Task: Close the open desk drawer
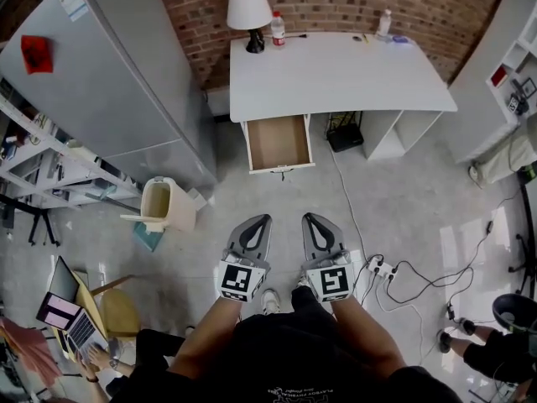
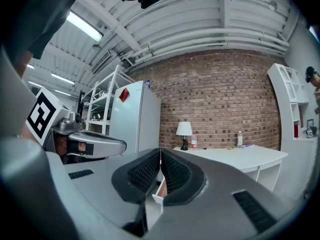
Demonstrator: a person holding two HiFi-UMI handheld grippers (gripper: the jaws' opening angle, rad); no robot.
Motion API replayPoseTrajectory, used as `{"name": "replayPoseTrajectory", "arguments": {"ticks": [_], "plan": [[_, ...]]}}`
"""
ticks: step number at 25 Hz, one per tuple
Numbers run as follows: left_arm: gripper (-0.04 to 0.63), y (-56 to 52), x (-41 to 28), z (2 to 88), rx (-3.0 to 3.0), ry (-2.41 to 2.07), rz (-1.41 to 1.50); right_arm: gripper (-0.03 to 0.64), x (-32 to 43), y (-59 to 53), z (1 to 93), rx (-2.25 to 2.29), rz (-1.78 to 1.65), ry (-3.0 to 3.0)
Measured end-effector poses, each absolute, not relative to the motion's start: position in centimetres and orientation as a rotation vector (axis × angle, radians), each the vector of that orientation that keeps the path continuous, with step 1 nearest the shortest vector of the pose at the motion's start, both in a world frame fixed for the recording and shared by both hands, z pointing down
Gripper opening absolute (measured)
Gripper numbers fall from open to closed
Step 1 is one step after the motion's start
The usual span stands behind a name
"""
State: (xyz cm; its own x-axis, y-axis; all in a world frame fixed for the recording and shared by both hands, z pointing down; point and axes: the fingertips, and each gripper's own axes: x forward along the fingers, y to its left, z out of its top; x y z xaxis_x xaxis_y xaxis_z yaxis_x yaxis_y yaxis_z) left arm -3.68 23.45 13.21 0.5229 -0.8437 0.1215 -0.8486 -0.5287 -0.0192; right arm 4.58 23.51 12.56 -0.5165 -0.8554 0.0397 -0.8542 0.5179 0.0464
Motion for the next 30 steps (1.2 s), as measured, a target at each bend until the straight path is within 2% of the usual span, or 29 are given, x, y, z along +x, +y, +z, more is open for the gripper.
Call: {"name": "replayPoseTrajectory", "arguments": {"ticks": [17,30], "plan": [[0.008,14.7,1.7,15.3,2.652,-1.572,0.254,0.029,9.9,14.2,14.3,1.432,-0.006,-2.752],[0.008,11.1,0.7,18.0,2.635,-1.546,0.291,0.029,8.4,10.4,17.0,1.402,0.044,-2.733]]}}
